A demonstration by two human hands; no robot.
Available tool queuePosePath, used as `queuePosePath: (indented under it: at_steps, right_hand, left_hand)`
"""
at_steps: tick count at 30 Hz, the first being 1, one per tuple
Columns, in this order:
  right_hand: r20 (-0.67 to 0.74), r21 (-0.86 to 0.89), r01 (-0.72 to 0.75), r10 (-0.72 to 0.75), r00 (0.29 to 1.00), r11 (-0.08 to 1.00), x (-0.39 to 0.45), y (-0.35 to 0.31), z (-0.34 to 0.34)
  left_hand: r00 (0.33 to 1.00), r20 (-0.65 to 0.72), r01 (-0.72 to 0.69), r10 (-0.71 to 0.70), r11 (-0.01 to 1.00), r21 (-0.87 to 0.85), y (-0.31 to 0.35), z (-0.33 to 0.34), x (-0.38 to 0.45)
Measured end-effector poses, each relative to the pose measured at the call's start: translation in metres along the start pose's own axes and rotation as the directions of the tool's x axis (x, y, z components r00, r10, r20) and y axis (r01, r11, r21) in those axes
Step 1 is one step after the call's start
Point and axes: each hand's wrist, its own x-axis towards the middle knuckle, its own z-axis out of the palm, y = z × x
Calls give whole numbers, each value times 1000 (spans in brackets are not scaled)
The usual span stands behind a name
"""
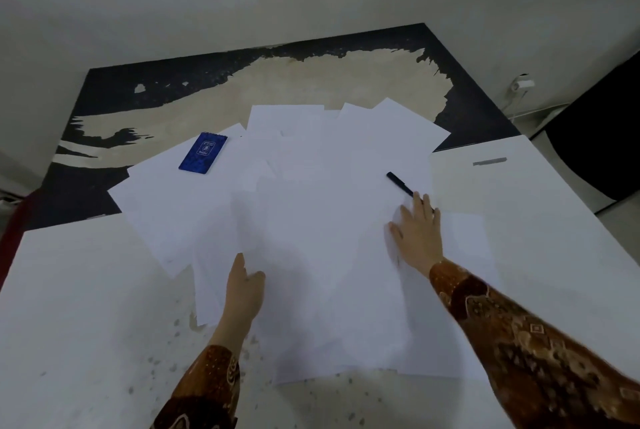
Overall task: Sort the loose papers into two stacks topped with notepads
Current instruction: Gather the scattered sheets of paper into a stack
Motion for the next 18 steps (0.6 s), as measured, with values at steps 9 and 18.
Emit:
queuePosePath:
  at_steps: [9,18]
  right_hand:
    - [150,177,316,-343,927,932,-90,-68,36]
    - [168,338,-79,22,986,938,-110,-16,23]
  left_hand:
    - [1000,-1,11,-11,999,-43,-2,28,-31]
    - [999,-46,17,-17,1000,-8,-24,12,-51]
